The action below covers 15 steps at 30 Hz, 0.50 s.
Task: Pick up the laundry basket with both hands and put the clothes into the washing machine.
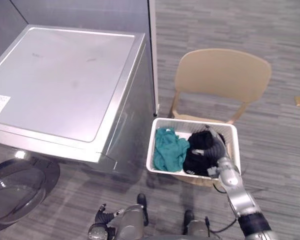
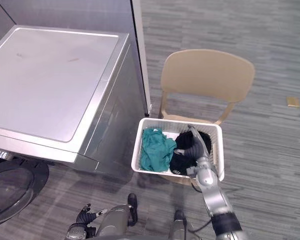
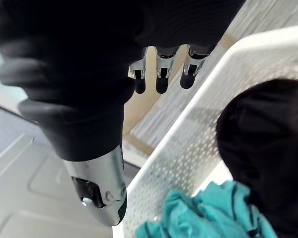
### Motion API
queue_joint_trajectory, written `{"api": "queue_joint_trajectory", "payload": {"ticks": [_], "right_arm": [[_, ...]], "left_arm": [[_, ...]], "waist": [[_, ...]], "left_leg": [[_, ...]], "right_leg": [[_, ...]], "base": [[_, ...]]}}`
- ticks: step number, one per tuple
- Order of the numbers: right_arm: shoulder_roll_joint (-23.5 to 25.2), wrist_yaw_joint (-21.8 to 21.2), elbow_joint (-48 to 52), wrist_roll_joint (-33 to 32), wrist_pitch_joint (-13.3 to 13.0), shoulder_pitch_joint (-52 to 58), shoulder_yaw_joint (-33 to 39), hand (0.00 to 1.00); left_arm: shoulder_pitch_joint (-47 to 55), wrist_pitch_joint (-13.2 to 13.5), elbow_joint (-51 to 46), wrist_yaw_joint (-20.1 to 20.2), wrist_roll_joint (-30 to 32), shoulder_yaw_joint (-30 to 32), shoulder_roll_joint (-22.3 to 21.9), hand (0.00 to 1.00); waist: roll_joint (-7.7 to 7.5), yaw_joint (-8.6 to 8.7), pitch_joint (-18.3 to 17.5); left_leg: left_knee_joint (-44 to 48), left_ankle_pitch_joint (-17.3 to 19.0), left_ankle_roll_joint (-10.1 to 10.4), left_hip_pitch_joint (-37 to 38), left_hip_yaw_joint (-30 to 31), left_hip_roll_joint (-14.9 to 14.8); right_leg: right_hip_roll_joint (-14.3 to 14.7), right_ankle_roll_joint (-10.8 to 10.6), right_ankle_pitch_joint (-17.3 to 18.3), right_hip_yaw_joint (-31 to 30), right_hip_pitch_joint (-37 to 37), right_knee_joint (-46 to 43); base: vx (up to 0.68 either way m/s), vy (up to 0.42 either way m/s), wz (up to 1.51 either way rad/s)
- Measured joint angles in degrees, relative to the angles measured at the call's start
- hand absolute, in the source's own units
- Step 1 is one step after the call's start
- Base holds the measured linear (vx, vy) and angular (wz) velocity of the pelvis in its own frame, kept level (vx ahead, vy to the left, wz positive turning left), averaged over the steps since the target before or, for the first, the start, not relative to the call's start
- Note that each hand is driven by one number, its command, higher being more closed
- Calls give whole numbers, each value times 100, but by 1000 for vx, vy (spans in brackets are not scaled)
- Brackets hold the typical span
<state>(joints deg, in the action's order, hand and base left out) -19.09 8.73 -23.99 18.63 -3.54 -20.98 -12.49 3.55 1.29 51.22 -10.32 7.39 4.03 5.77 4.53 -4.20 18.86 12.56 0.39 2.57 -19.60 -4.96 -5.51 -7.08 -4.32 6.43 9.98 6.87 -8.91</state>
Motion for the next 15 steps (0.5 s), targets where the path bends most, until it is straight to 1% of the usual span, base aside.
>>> {"api": "queue_joint_trajectory", "payload": {"ticks": [2, 3, 4, 6, 7, 9, 10, 11, 12, 13, 15], "right_arm": [[-14, 1, -489, 0, 24, -458, -140, 0], [-19, 3, -758, -2, 36, -696, -187, 0], [-42, 6, -1018, -3, 51, -878, -211, 0], [-64, 16, -1398, -9, 136, -1224, -214, 0], [-86, 71, -1644, -12, 165, -1423, -213, 0], [-151, 147, -2011, -12, 172, -1709, -210, 0], [-202, 193, -2169, -13, 192, -1858, -203, 0], [-221, 247, -2249, -19, 205, -1928, -201, 0], [-241, 303, -2349, -21, 221, -2000, -184, 100], [-253, 409, -2437, -55, 228, -2132, -167, 100], [-261, 540, -2439, -79, 241, -2317, -157, 100]], "left_arm": [[-39, 43, -12, -22, 0, -1, -2, 0], [-66, 58, -4, -42, 0, 0, -3, 0], [-86, 59, -12, -94, -3, 2, -7, 0], [-179, 72, -13, -141, -11, 6, 8, 0], [-261, 76, -10, -179, -36, 2, 4, 0], [-382, 134, -6, -239, -78, -3, -6, 0], [-493, 149, 1, -251, -119, -4, -10, 0], [-536, 155, 1, -256, -146, -10, -14, 0], [-617, 176, -1, -260, -188, -17, -25, 0], [-708, 194, -8, -285, -253, -11, -38, 0], [-814, 199, -13, -361, -299, -10, -78, 0]], "waist": [[12, -22, 233], [19, -87, 357], [31, -155, 393], [91, -172, 573], [113, -255, 596], [142, -342, 611], [171, -382, 626], [202, -393, 650], [222, -411, 661], [229, -454, 665], [228, -455, 665]], "left_leg": [[-99, -106, -20, -100, 78, 38], [-137, -142, -15, -163, 129, 51], [-179, -221, -31, -293, 172, 65], [-223, -313, -52, -412, 295, 113], [-274, -410, -51, -559, 347, 149], [-343, -479, -68, -770, 384, 172], [-456, -587, -77, -869, 458, 221], [-498, -618, -74, -900, 509, 243], [-564, -675, -99, -944, 521, 260], [-639, -736, -96, -1013, 533, 275], [-765, -782, -73, -1096, 583, 319]], "right_leg": [[0, 3, -2, 94, 84, -8], [-1, 5, -4, 99, 173, -41], [-8, 14, -11, 113, 318, -82], [-28, 18, -15, 227, 409, -123], [-59, 19, -15, 266, 579, -191], [-73, 18, -13, 284, 820, -239], [-97, 15, -10, 345, 960, -297], [-102, 8, -3, 389, 990, -319], [-114, 1, 5, 413, 1075, -373], [-131, 6, 20, 410, 1226, -480], [-199, -33, 103, 419, 1424, -636]], "base": [[-81, 15, 22], [-82, 20, 14], [-89, 23, 13], [-75, 29, 27], [-77, 39, 24], [-67, 43, 13], [-58, 40, 23], [-55, 35, 27], [-60, 28, 17], [-72, 36, 11], [-63, 26, 9]]}}
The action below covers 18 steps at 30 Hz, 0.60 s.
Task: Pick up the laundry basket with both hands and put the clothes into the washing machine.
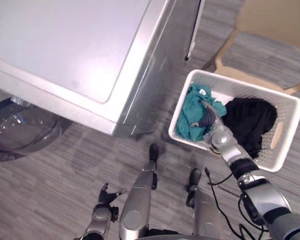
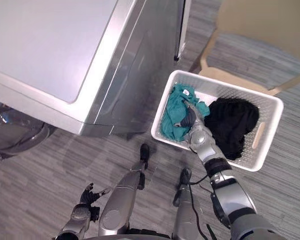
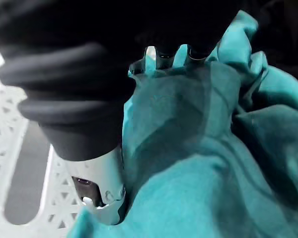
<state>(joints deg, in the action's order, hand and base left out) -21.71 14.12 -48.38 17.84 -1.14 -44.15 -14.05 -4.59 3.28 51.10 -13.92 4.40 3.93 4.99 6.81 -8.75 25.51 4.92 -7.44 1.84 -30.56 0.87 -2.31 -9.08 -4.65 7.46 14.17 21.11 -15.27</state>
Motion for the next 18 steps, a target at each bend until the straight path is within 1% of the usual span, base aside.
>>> {"api": "queue_joint_trajectory", "payload": {"ticks": [1, 4, 8, 10, 12, 13, 14, 16, 18], "right_arm": [[-3, 75, 14, -3, 10, -105, 13, 100], [-23, 79, 103, -158, 27, -215, 40, 100], [118, 69, 547, -890, 149, 80, 190, 100], [296, 79, 989, -1324, 165, 456, 463, 100], [422, 75, 1337, -1513, 167, 709, 592, 100], [487, 75, 1634, -1562, 163, 864, 673, 100], [518, 76, 1778, -1567, 161, 928, 728, 100], [651, 88, 2542, -1586, 144, 1225, 1010, 100], [746, 102, 3017, -1625, 124, 1463, 1164, 100]], "left_arm": [[-64, 5, -13, -19, -40, 8, -56, 0], [-123, 34, -217, -26, -138, 22, -202, 0], [-126, 37, -336, -28, -204, 33, -290, 0], [-125, 27, -355, -27, -263, 35, -315, 0], [-124, -5, -380, -24, -266, 35, -314, 0], [-122, -23, -382, -22, -266, 36, -310, 0], [-120, -31, -382, -16, -266, 34, -310, 0], [-107, -57, -402, 1, -265, 32, -291, 0], [-103, -77, -407, 10, -264, 32, -261, 0]], "waist": [[1, 11, 0], [-3, 11, 2], [-11, 21, 6], [-40, 30, 25], [-85, 51, 53], [-122, 64, 76], [-127, 85, 78], [-187, 173, 110], [-243, 190, 120]], "left_leg": [[-123, -89, -3, -25, 9, 41], [-306, -200, 34, -68, 9, 41], [-305, -281, 12, -27, 21, 11], [-308, -282, 13, 91, 9, 8], [-327, -282, 13, 249, -12, 8], [-392, -282, 13, 399, -42, 1], [-427, -282, 13, 465, -48, -2], [-474, -281, 14, 684, -90, -3], [-486, -279, 16, 839, -121, -3]], "right_leg": [[-41, -24, 98, -4, 106, -97], [-94, -18, 236, 13, 253, -207], [-88, 4, 252, 48, 258, -325], [-92, 4, 251, 35, 170, -359], [-94, 5, 251, 15, 34, -353], [-91, 5, 250, -8, -78, -336], [-88, 5, 250, -8, -131, -323], [-80, 9, 244, -34, -348, -232], [-74, 9, 237, -62, -514, -161]], "base": [[-61, 6, 9], [-39, -9, 6], [38, -42, 4], [80, -36, -2], [76, -27, -4], [63, -23, -5], [47, -16, -2], [37, -4, -3], [19, -3, -7]]}}
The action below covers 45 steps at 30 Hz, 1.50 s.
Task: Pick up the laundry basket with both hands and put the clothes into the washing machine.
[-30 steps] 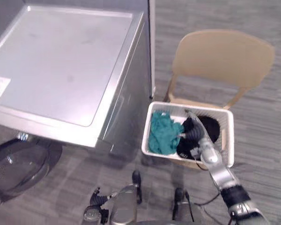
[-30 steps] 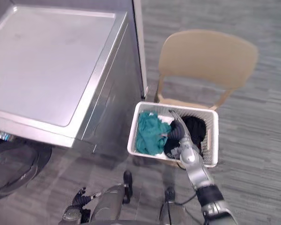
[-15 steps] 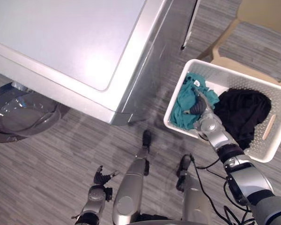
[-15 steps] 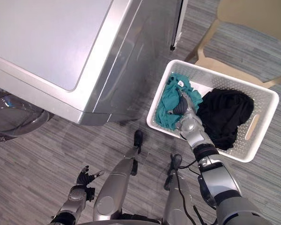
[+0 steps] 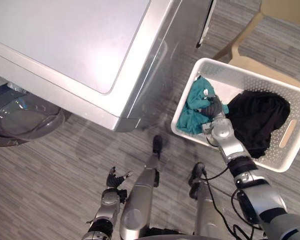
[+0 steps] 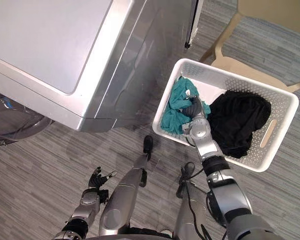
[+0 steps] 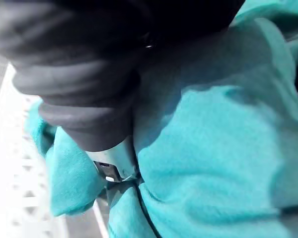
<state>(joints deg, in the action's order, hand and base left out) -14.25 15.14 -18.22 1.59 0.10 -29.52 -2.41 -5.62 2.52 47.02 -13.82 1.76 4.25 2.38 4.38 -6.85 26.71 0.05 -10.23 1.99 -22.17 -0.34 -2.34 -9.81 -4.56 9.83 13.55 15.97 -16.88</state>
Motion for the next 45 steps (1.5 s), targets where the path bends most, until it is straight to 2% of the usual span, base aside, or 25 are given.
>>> {"api": "queue_joint_trajectory", "payload": {"ticks": [2, 4, 7, 10, 13, 17, 18, 19, 21, 22, 23, 24, 25, 26, 27, 28, 29, 31, 32, 35, 36, 38, 39, 41, 45], "right_arm": [[183, 29, 564, -112, -139, 413, 145, 100], [524, -27, 1102, -213, -235, 830, 151, 100], [744, -86, 1714, -395, -374, 1445, 251, 100], [876, -289, 2214, -593, -480, 1964, 365, 100], [1013, -448, 2451, -840, -663, 2261, 405, 100], [1159, -543, 2535, -1060, -769, 2663, 485, 100], [1189, -542, 2721, -1071, -776, 2871, 511, 100], [1239, -545, 2863, -1108, -787, 3025, 520, 100], [1275, -595, 2909, -1123, -858, 2983, 372, 100], [1264, -672, 2997, -1141, -860, 2890, 252, 100], [1258, -694, 3065, -1188, -864, 2863, 210, 100], [1256, -765, 3092, -1284, -879, 2771, 156, 100], [1118, -772, 3081, -1321, -876, 2745, 151, 100], [1029, -766, 3039, -1331, -874, 2770, 159, 100], [845, -770, 2856, -1334, -850, 2766, 238, 100], [756, -780, 2650, -1329, -844, 2675, 330, 100], [734, -776, 2583, -1330, -824, 2599, 371, 100], [671, -819, 2550, -1331, -826, 2405, 332, 100], [632, -902, 2449, -1334, -828, 2301, 291, 100], [403, -1052, 2008, -1353, -831, 1954, 176, 100], [363, -1087, 1924, -1380, -826, 1891, 162, 100], [327, -1302, 1550, -1595, -819, 1583, -69, 100], [346, -1337, 1448, -1656, -817, 1530, -172, 100], [521, -1568, 1186, -2009, -712, 1447, -588, 100], [659, -1897, 971, -2310, -656, 1198, -1436, 100]], "left_arm": [[90, -26, -46, 10, 4, -2, 64, 0], [336, -113, -33, 54, 37, 5, 231, 0], [513, -202, -26, 143, 71, 47, 358, 0], [757, -226, -19, 228, 120, 122, 377, 0], [933, -227, -15, 264, 120, 286, 373, 0], [917, -226, -24, 266, 119, 467, 403, 0], [855, -218, -57, 257, 118, 555, 396, 0], [873, -215, -214, 252, 113, 550, 390, 0], [1065, -211, -576, 235, 95, 639, 326, 0], [1176, -206, -884, 222, 6, 668, 218, 0], [1223, -206, -1065, 221, -24, 658, 143, 0], [1374, -192, -1501, 223, -130, 609, 6, 0], [1478, -193, -1845, 245, -156, 404, -181, 0], [1537, -187, -2023, 264, -165, 265, -223, 0], [1493, -174, -2257, 302, -167, -81, -210, 0], [1424, -164, -2631, 389, -159, -258, -202, 0], [1438, -120, -2836, 397, -133, -300, -192, 0], [1445, 68, -3537, 519, -61, -429, -10, 0], [1392, 159, -3839, 548, 62, -462, 118, 0], [876, 408, -4094, 637, 305, -894, 535, 0], [701, 460, -4099, 659, 362, -1077, 630, 0], [184, 618, -4109, 832, 620, -1864, 933, 0], [107, 642, -4108, 876, 690, -2054, 1002, 0], [-54, 690, -4080, 1017, 927, -2592, 1234, 0], [-184, 693, -4031, 1048, 1246, -2804, 1306, 0]], "waist": [[-120, 56, -65], [-361, 177, -289], [-580, 285, -487], [-665, 311, -826], [-663, 402, -1088], [-614, 579, -1141], [-613, 636, -1143], [-644, 595, -1163], [-694, 489, -1351], [-635, 341, -1446], [-580, 269, -1478], [-450, 220, -1532], [-95, 281, -1573], [42, 292, -1610], [122, 357, -1616], [1, 424, -1560], [-23, 432, -1556], [18, 461, -1595], [111, 455, -1660], [163, 482, -1708], [176, 489, -1723], [241, 603, -1857], [228, 601, -1915], [21, 526, -2032], [-57, 430, -2102]], "left_leg": [[-56, 8, 5, 240, -38, -10], [-299, 9, 5, 505, -156, -52], [-483, 10, 4, 863, -306, -62], [-536, 68, 3, 1181, -540, -67], [-534, 103, 15, 1384, -655, -57], [-233, 277, -69, 1330, -336, -182], [-165, 286, -88, 1290, -130, -170], [-18, 283, -88, 1268, 42, -108], [333, 296, -68, 925, 213, -29], [543, 256, -13, 627, 249, -47], [613, 203, 46, 483, 294, -65], [660, 44, 137, 235, 433, -97], [551, -102, 100, 46, 684, -201], [336, -73, -7, 58, 642, -273], [65, 684, -388, 96, 165, -393], [254, 721, -334, 71, -300, -347], [494, 685, -312, 74, -437, -313], [1526, 733, -262, 308, -449, -282], [1875, 967, -53, 618, -451, -316], [1752, 1487, 72, 1448, -487, -432], [1457, 1472, 69, 1627, -505, -448], [228, 1247, 370, 2039, -447, -539], [82, 1250, 372, 2060, -443, -568], [11, 1220, 366, 2074, -421, -524], [16, 1124, 245, 2090, -389, -346]], "right_leg": [[33, -5, -36, -41, -262, 170], [93, -22, -48, -150, -427, 354], [151, -41, -94, -286, -694, 533], [170, -68, -263, -516, -955, 780], [175, -82, -325, -679, -1075, 808], [262, -149, -255, -791, -1080, 232], [259, -144, 179, -1050, -955, -709], [279, -218, 444, -1273, -982, -1549], [315, -244, 705, -1585, -1068, -1713], [434, -79, 966, -1632, -1089, -1407], [486, -5, 1092, -1590, -1107, -1226], [561, 188, 1335, -1448, -1105, -946], [789, 373, 1339, -1168, -1021, -933], [857, 432, 1303, -1006, -1008, -910], [826, 588, 1140, -584, -1061, -696], [591, 723, 965, -305, -1084, -525], [531, 755, 872, -204, -1075, -454], [475, 846, 475, 86, -1062, -81], [507, 883, 290, 191, -1069, 120], [570, 905, -8, 543, -1077, 428], [590, 904, -63, 651, -1077, 482], [709, 790, -205, 1060, -1011, 610], [732, 765, -224, 1124, -973, 600], [647, 694, -340, 1142, -970, 597], [501, 614, -423, 1123, -977, 540]], "base": [[7, -9, -13], [7, -16, -26], [19, -7, -23], [12, 18, -42], [-8, 25, -30], [-64, -1, 37], [-46, -77, 110], [-49, -145, 114], [-78, -232, 73], [-194, -267, 40], [-260, -246, 26], [-355, -294, 59], [-253, -188, 77], [-355, -220, 130], [-345, -147, 151], [-404, -183, 149], [-276, -128, 118], [-257, -126, 74], [-219, -50, 40], [-201, 12, 59], [-184, 45, 93], [-187, 81, 90], [-156, 116, 54], [-120, 99, 14], [-100, 90, 8]]}}
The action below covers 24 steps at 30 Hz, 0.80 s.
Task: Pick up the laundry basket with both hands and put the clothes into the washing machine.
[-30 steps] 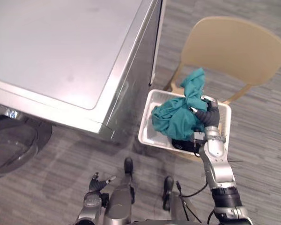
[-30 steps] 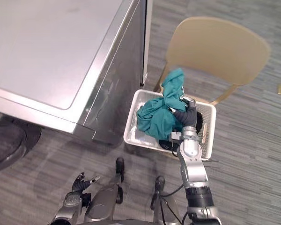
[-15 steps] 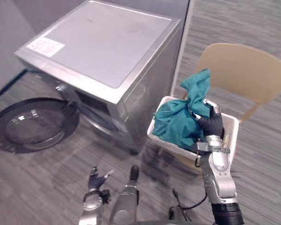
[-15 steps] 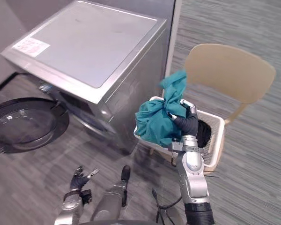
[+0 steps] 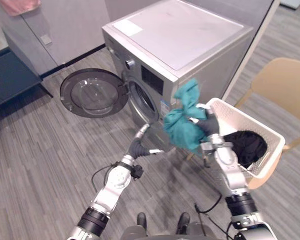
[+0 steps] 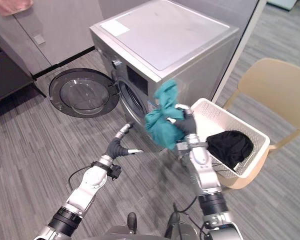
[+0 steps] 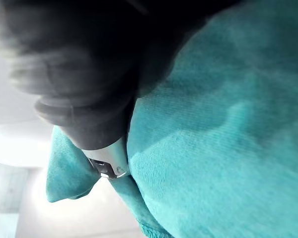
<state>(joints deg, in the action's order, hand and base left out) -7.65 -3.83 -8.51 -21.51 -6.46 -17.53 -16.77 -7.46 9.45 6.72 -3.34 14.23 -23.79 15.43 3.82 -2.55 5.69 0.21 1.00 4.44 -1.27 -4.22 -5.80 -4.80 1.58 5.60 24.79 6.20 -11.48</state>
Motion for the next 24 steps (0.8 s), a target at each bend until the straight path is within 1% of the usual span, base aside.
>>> {"api": "queue_joint_trajectory", "payload": {"ticks": [3, 4, 5, 8, 9, 10, 14, 18, 21, 22, 23, 24], "right_arm": [[225, -8, -217, -134, 30, -148, -379, 100], [250, -9, -282, -181, 29, -147, -499, 100], [259, -9, -338, -228, 29, -147, -560, 100], [272, -10, -451, -380, 34, -65, -726, 100], [271, -13, -450, -413, 34, -12, -751, 0], [260, -28, -450, -509, 35, 64, -763, 0], [230, -163, -449, -740, 31, 351, -800, 0], [205, -265, -440, -752, 23, 502, -799, 0], [249, -275, -358, -711, 5, 704, -769, 0], [286, -276, -342, -688, 12, 809, -733, 0], [318, -267, -341, -607, 18, 900, -681, 0], [343, -264, -341, -541, 37, 927, -634, 0]], "left_arm": [[-69, -5, 64, -129, 148, -18, 59, 0], [-69, -17, 126, -216, 218, -24, 47, 100], [-69, -26, 166, -259, 248, -28, 31, 100], [-69, -201, 269, -512, 522, -26, -75, 100], [-69, -260, 278, -600, 635, -22, -112, 100], [-69, -284, 308, -688, 680, -16, -130, 100], [-67, -296, 471, -710, 669, 158, -279, 100], [18, -305, 506, -713, 527, 371, -368, 100], [231, -316, 506, -718, 252, 602, -540, 100], [291, -316, 506, -729, 156, 690, -627, 100], [339, -314, 504, -746, 104, 793, -718, 100], [377, -312, 503, -776, 94, 880, -773, 100]], "waist": [[-5, -15, -26], [-5, -14, -63], [-9, -14, -90], [-31, -4, -164], [-46, -1, -175], [-67, -3, -199], [-119, 6, -233], [-141, 12, -246], [-221, 10, -294], [-269, 9, -325], [-323, -9, -360], [-338, -8, -370]], "left_leg": [[-43, -94, -38, 3, 78, 55], [-83, -138, -35, 4, 104, 58], [-124, -169, -29, 18, 112, 56], [-241, -263, -15, 12, 172, 55], [-248, -275, -1, 11, 193, 37], [-260, -291, 18, 12, 208, -4], [-334, -357, 69, 22, 248, -68], [-335, -368, 87, 31, 246, -113], [-365, -368, 88, 114, 236, -122], [-375, -368, 88, 123, 238, -125], [-391, -373, 96, 112, 237, -124], [-402, -377, 102, 115, 231, -124]], "right_leg": [[-41, -12, -52, 7, -13, -10], [-40, -11, -67, 17, -11, -9], [-37, -7, -72, 22, -9, -8], [-3, 9, -82, 51, -9, -10], [16, 9, -82, 57, -9, -17], [26, 10, -82, 62, -9, -23], [87, 11, -74, 72, 2, -37], [119, 13, -31, 70, 16, -84], [99, 46, 82, 53, 29, -257], [93, 12, 143, 50, 48, -309], [76, 37, 183, 40, 105, -393], [69, 42, 198, 33, 127, -437]], "base": [[-99, 42, 13], [-74, -1, 10], [-63, -18, 6], [-89, -29, 5], [-44, -45, 5], [-37, -69, 4], [-13, -65, 3], [2, -60, 0], [28, -52, -1], [38, -58, 0], [45, -69, 0], [44, -63, -2]]}}
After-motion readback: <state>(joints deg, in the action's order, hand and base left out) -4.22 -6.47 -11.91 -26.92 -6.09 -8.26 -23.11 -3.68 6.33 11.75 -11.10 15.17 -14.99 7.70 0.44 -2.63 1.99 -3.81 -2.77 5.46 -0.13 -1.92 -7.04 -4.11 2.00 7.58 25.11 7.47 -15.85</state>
